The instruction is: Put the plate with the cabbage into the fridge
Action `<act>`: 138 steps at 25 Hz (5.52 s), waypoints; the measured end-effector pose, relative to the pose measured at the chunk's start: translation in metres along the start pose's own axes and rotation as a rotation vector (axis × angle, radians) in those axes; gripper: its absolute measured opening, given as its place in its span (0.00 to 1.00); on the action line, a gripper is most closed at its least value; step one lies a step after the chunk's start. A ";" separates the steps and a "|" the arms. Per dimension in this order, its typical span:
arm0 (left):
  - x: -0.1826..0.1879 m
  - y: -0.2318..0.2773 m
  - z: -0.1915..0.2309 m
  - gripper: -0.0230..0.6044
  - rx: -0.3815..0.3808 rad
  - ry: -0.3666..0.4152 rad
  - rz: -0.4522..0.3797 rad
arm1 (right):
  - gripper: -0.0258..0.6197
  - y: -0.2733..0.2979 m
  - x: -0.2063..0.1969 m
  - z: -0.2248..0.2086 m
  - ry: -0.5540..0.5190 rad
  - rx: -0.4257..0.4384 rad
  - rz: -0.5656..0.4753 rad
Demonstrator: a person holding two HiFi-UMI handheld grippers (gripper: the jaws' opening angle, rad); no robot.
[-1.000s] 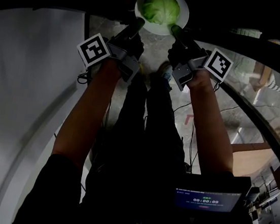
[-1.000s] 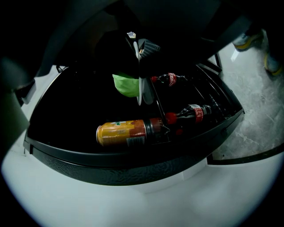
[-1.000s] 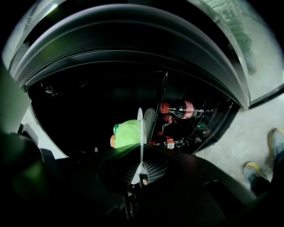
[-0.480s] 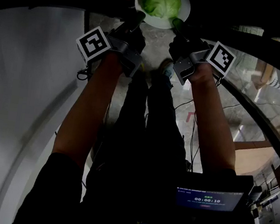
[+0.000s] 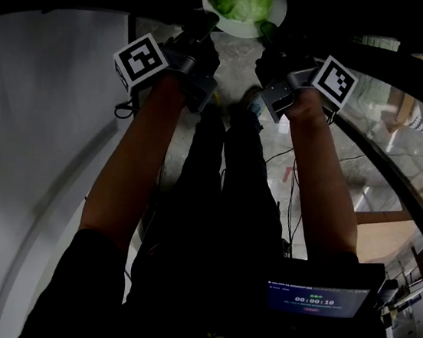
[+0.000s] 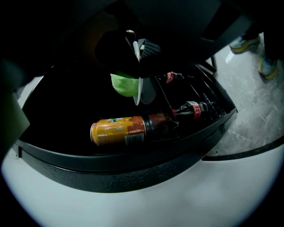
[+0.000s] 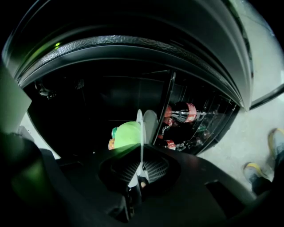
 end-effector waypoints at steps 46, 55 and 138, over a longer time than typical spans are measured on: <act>0.003 -0.018 0.010 0.05 0.049 0.082 -0.004 | 0.13 -0.019 0.003 -0.010 -0.083 0.005 -0.050; 0.007 -0.008 -0.003 0.05 0.046 0.224 0.036 | 0.07 -0.016 0.007 -0.002 -0.155 0.011 -0.071; -0.008 0.000 -0.040 0.05 0.226 1.262 -0.094 | 0.05 0.020 -0.021 0.043 -1.354 -0.278 0.139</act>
Point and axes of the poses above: the fingertips, and each gripper's own axes: y forward along the fingers, z to its left, x out of its top, the point moved 8 cm from there along -y, backward along the fingers, and after that the axes turned 6 degrees about x, right-handed, at the moved point
